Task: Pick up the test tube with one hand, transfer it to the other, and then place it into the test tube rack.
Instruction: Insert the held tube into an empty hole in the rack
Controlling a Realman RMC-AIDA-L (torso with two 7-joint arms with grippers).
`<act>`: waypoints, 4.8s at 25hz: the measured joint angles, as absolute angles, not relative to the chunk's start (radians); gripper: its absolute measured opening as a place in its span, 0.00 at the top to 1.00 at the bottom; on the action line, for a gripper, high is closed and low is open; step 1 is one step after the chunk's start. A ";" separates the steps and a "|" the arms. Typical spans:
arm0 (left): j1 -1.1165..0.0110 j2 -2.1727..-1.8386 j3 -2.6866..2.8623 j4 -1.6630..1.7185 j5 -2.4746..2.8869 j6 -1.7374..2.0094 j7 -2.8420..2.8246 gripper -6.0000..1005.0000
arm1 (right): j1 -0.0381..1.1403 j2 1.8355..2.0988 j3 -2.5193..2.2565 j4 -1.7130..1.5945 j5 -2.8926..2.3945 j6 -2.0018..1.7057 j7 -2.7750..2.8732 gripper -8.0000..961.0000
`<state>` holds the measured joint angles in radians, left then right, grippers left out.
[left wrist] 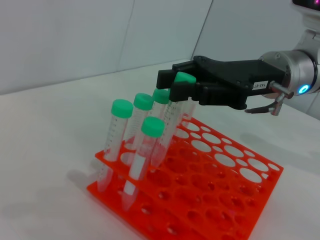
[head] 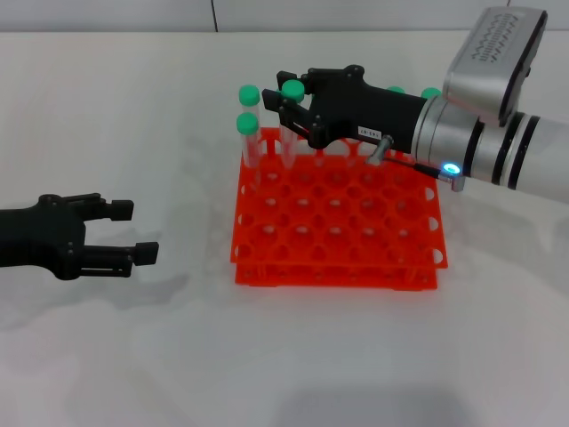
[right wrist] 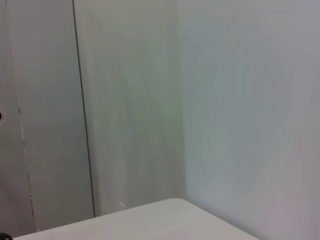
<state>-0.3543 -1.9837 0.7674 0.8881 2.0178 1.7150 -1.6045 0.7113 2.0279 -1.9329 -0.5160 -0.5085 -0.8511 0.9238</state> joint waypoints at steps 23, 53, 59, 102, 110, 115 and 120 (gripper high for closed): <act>-0.354 -1.987 0.770 0.888 2.017 1.717 -1.604 0.13 | 0.712 2.028 -1.962 -0.520 -0.506 -0.851 0.911 0.72; -0.353 -1.986 0.770 0.888 2.019 1.716 -1.604 0.13 | 0.723 2.028 -1.971 -0.528 -0.506 -0.818 0.934 0.69; -0.353 -1.986 0.769 0.888 2.019 1.716 -1.604 0.13 | 0.728 2.028 -1.971 -0.528 -0.506 -0.811 0.946 0.68; -0.354 -1.986 0.770 0.888 2.019 1.715 -1.603 0.13 | 0.729 2.028 -1.980 -0.524 -0.513 -0.806 0.939 0.61; -0.355 -1.986 0.769 0.888 2.019 1.717 -1.603 0.13 | 0.730 2.028 -1.982 -0.527 -0.513 -0.809 0.939 0.59; -0.357 -1.985 0.768 0.888 2.019 1.717 -1.603 0.13 | 0.733 2.028 -1.982 -0.528 -0.513 -0.810 0.939 0.58; -0.361 -1.983 0.768 0.888 2.019 1.717 -1.603 0.13 | 0.739 2.028 -1.982 -0.526 -0.514 -0.810 0.939 0.57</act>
